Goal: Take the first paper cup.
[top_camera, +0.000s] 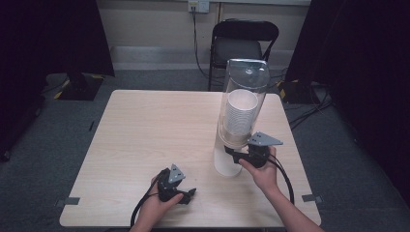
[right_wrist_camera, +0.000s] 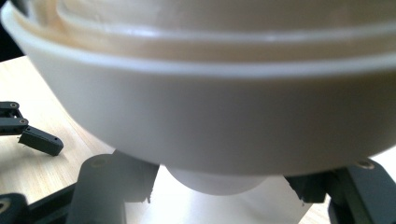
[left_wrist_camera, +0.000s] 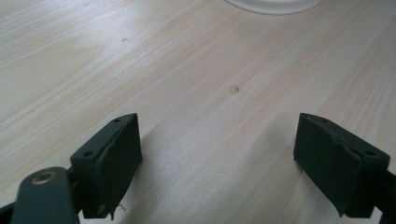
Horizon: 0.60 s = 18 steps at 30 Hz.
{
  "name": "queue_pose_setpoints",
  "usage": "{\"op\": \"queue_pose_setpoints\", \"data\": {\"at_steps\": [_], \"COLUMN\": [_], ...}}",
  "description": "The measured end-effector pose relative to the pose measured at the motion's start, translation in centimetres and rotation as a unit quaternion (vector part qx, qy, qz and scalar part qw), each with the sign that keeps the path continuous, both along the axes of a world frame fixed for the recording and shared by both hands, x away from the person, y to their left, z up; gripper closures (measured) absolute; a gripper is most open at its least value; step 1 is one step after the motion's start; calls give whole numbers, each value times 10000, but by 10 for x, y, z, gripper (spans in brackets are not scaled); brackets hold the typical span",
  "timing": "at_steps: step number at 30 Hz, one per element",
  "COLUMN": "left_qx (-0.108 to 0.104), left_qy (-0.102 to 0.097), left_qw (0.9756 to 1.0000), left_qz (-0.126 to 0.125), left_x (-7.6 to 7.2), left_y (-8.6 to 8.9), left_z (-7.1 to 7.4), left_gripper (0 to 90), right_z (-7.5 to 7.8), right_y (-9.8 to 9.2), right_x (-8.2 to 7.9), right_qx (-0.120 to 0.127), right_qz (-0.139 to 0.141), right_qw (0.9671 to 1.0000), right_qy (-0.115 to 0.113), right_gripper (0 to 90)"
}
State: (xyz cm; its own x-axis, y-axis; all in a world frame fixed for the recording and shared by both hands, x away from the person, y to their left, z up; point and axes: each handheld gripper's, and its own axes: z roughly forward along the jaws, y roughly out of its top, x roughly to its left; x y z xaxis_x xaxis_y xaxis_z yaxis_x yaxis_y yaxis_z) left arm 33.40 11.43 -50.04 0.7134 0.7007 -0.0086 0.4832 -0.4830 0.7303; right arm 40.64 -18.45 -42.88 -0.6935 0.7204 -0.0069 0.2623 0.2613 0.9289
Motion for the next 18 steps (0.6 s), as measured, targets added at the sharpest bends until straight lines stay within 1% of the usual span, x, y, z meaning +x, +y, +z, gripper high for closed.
{"op": "queue_pose_setpoints", "data": {"at_steps": [10,13,15,18], "left_qx": [0,3,4,1], "left_qy": [-1,-5,-4,-1], "left_qw": [10000,10000,10000,10000], "left_qz": [2,1,0,2], "left_x": [0,0,0,0], "left_y": [0,0,0,0], "left_z": [0,0,0,0], "left_gripper": [147,147,147,147], "right_z": [0,0,0,-1], "right_y": [1,0,1,1], "right_x": [-1,0,0,-1], "right_qx": [-24,-11,-51,-31], "right_qz": [2,-6,-1,-13], "right_qw": [10000,10000,10000,10000], "right_qy": [-7,31,29,22], "right_gripper": [366,366,366,367]}}
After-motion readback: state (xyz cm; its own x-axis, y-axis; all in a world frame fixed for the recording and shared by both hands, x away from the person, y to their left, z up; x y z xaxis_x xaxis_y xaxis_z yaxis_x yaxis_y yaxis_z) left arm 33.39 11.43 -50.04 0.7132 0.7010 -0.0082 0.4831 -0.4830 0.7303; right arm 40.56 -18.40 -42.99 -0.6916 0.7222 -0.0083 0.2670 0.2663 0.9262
